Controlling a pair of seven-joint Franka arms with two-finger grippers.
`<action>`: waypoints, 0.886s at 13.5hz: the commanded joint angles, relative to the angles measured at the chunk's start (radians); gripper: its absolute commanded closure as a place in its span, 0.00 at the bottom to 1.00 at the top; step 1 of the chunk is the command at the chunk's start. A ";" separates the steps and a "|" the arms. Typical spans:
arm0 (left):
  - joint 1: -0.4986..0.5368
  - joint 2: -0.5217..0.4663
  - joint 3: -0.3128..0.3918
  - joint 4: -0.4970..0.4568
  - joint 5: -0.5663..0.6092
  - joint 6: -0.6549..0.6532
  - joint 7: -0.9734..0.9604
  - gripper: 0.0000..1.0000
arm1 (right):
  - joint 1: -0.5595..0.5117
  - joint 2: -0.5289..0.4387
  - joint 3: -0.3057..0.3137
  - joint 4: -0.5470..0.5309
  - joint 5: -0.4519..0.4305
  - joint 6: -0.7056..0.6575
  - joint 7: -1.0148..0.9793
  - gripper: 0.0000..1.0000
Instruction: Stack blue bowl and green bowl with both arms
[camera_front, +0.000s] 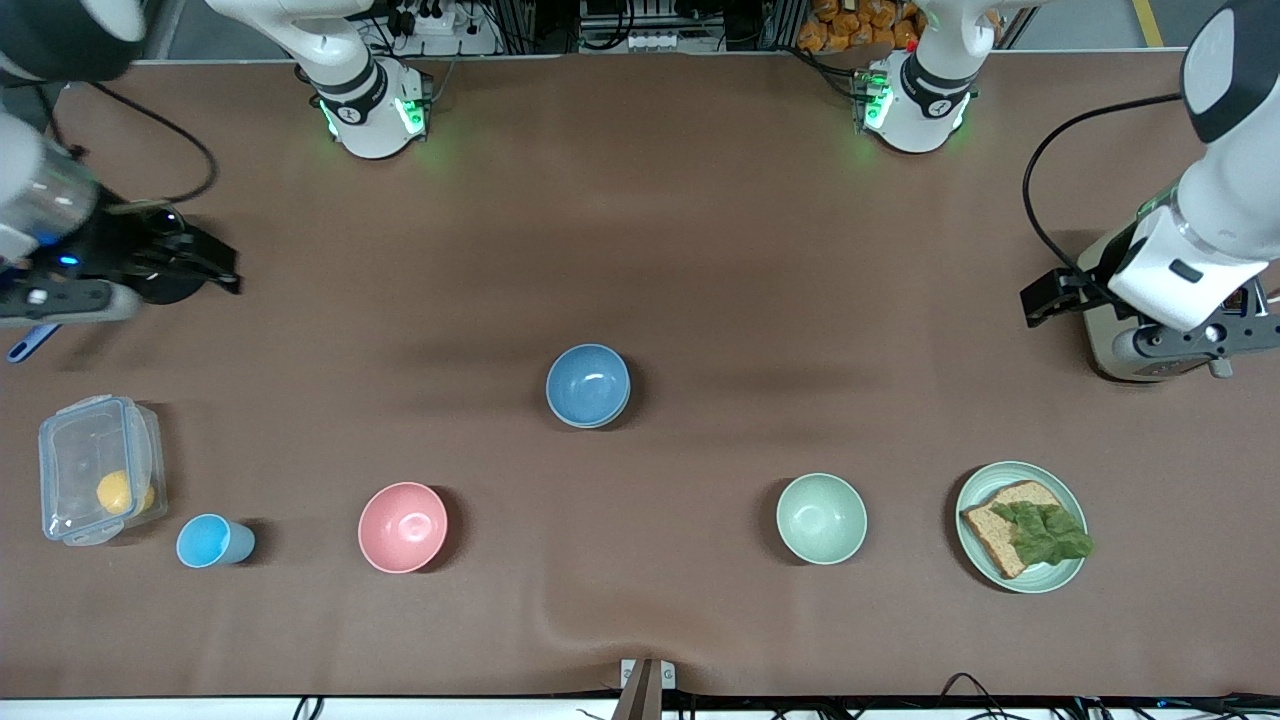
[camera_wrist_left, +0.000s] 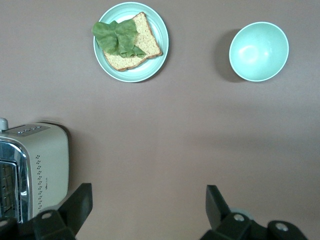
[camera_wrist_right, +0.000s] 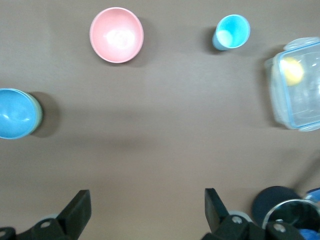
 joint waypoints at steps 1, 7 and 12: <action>-0.066 -0.033 0.079 0.004 -0.012 -0.037 0.026 0.00 | -0.019 -0.047 -0.052 -0.025 -0.009 0.002 -0.101 0.00; -0.066 -0.071 0.088 0.002 -0.072 -0.074 0.054 0.00 | -0.007 -0.046 -0.058 0.021 0.002 -0.032 0.051 0.00; -0.064 -0.093 0.088 0.001 -0.072 -0.115 0.115 0.00 | -0.010 -0.046 -0.061 0.041 0.001 -0.031 0.051 0.00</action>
